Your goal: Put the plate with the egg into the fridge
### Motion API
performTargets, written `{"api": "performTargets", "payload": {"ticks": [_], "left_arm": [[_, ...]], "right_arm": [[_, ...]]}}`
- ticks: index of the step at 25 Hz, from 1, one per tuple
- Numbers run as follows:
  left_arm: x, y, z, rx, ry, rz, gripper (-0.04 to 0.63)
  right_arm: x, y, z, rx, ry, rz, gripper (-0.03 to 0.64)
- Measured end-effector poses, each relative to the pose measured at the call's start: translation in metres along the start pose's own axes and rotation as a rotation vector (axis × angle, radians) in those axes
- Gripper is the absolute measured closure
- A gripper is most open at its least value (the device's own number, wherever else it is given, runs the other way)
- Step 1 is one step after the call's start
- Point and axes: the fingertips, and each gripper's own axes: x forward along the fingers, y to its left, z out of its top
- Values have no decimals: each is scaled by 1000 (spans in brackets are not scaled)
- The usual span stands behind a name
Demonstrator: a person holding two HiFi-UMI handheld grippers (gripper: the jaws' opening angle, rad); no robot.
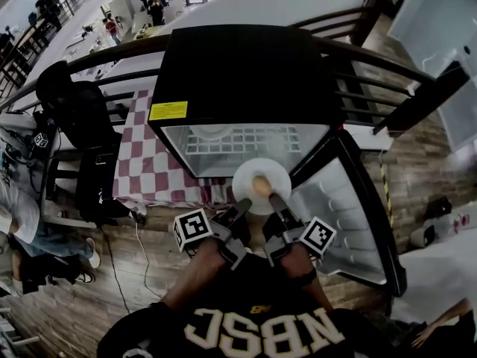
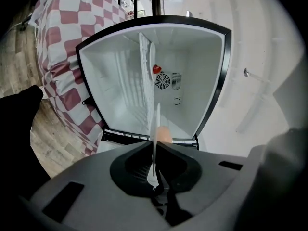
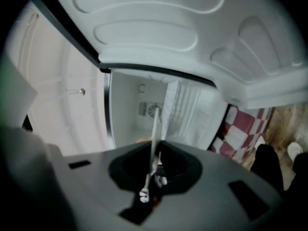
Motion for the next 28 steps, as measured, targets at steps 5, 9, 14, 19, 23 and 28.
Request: {"api": "performTargets", "payload": {"ticks": [5,9,14,19,23,28], "left_arm": [[12,-2,27,43,6,4,565],[18,0,47,43,13,10,565],[24,4,61,41,37,28,565],[33,9,70,48,53,40,565],[43,16,68,37,74,49,565],[58,20,69,40,105,61,565]], "right_arm": [[27,-2,6,-5,-4,-28,578],[48,-2,8,7,-19,-30,578],[62,-8,9,5,-40,-55,578],[71,-17,14,28,-73,-72,578],[70,-21,22,28,-105,-87,578],[72,-27,34,18,-139,-103,578]]}}
